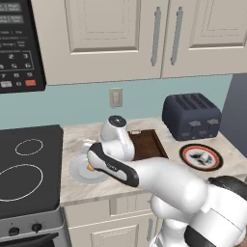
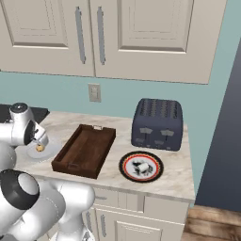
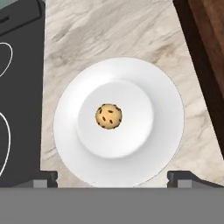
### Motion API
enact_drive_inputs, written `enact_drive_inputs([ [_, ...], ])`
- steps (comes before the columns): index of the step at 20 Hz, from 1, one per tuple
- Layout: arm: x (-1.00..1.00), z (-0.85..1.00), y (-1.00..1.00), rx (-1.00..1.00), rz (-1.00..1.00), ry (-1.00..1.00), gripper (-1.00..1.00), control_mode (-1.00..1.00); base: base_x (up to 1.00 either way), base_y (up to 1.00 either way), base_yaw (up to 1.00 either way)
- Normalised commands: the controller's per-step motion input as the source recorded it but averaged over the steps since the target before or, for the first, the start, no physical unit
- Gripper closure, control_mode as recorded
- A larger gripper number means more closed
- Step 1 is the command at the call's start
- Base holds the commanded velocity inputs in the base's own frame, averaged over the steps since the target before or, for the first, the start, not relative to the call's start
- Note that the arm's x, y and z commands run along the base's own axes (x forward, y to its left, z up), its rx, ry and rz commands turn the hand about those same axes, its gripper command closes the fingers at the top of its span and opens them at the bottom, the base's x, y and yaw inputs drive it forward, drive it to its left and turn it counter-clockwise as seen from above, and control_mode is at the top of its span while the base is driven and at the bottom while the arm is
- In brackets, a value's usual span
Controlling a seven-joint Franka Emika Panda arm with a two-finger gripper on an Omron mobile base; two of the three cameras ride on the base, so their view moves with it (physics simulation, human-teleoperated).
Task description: Move the dessert items from the plates to the tray.
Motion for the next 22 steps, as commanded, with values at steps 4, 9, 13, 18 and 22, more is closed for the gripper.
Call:
enact_drive_inputs([
  [4,0.43,-0.17,0.41,0.00,-0.05,0.00,-1.00,-1.00,0.00,0.00,0.00],
  [9,0.38,-0.07,0.01,-0.04,0.00,0.03,-1.00,-1.00,0.00,0.00,0.00],
  [13,0.27,-0.03,-0.14,0.00,0.00,0.03,-1.00,-1.00,0.00,0.00,0.00],
  [18,0.04,0.00,-0.04,0.00,0.00,0.01,-1.00,-1.00,0.00,0.00,0.00],
  [22,0.00,-0.13,0.00,-0.01,0.00,0.01,-1.00,-1.00,0.00,0.00,0.00],
])
